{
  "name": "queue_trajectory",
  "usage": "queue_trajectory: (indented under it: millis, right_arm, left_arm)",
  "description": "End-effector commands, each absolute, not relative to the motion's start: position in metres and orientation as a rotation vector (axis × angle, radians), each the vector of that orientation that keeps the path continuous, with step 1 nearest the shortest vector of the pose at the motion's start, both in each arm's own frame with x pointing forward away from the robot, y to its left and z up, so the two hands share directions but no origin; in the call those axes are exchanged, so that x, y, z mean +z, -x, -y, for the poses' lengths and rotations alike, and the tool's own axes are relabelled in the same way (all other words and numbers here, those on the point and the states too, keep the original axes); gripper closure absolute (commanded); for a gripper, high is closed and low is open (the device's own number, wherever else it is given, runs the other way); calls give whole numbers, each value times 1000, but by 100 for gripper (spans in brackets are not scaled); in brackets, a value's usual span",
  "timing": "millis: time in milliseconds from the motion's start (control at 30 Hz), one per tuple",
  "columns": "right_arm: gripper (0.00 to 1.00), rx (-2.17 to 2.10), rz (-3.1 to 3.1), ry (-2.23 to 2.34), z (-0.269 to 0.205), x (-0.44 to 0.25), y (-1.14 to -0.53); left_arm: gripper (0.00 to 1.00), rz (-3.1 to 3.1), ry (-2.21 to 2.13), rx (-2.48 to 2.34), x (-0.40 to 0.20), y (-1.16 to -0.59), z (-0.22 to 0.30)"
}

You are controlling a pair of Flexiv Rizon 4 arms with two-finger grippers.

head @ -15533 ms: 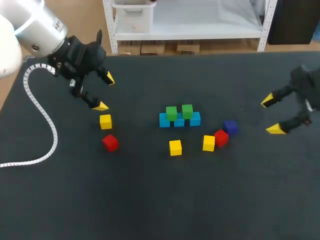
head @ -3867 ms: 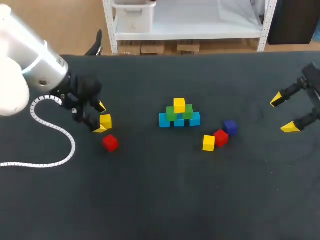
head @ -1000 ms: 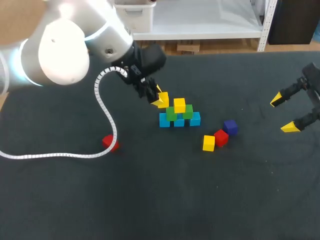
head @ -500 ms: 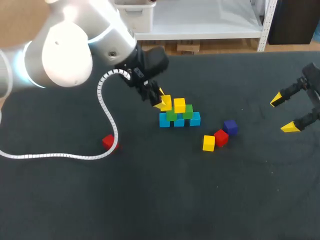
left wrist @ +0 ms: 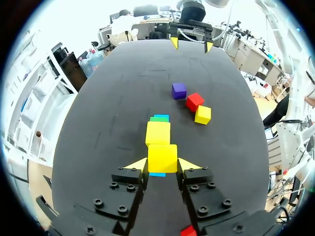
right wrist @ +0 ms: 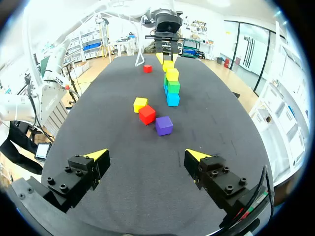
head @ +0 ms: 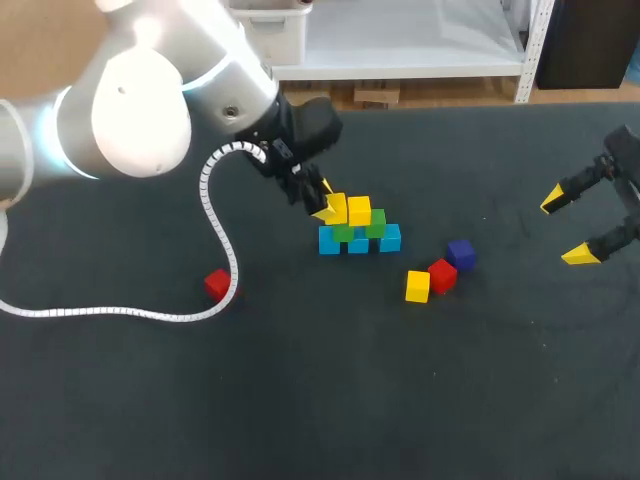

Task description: Place the blue cubes, place green cubes on the blue cubes, place the yellow cubes on the green cubes, then place the red cubes on the yellow cubes, and place purple cube on the red cubes.

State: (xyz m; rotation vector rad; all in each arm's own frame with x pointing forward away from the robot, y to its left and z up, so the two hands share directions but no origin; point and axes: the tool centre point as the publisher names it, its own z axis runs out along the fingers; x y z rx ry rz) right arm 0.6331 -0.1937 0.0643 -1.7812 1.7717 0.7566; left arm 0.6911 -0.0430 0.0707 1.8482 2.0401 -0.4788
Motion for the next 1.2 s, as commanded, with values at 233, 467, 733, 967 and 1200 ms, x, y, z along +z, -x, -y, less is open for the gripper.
queue_trajectory:
  millis: [233, 467, 733, 967, 1200]
  right_arm:
    - [0, 758, -1770, 1781, 194, 64, -633]
    - [0, 758, -1770, 1781, 194, 64, -633]
    - [0, 758, -1770, 1781, 194, 64, -633]
    - [0, 758, -1770, 1781, 194, 64, -633]
    - [0, 758, -1770, 1781, 194, 64, -633]
  left_arm:
    - [100, -2047, -1850, -483, 68, -695, 45]
    - [100, -2050, -1851, -489, 67, -695, 45]
    - [100, -2046, -1853, -493, 66, -697, 46]
    - [100, -2050, -1852, -499, 64, -697, 46]
    - [100, -2051, -1851, -502, 63, -697, 46]
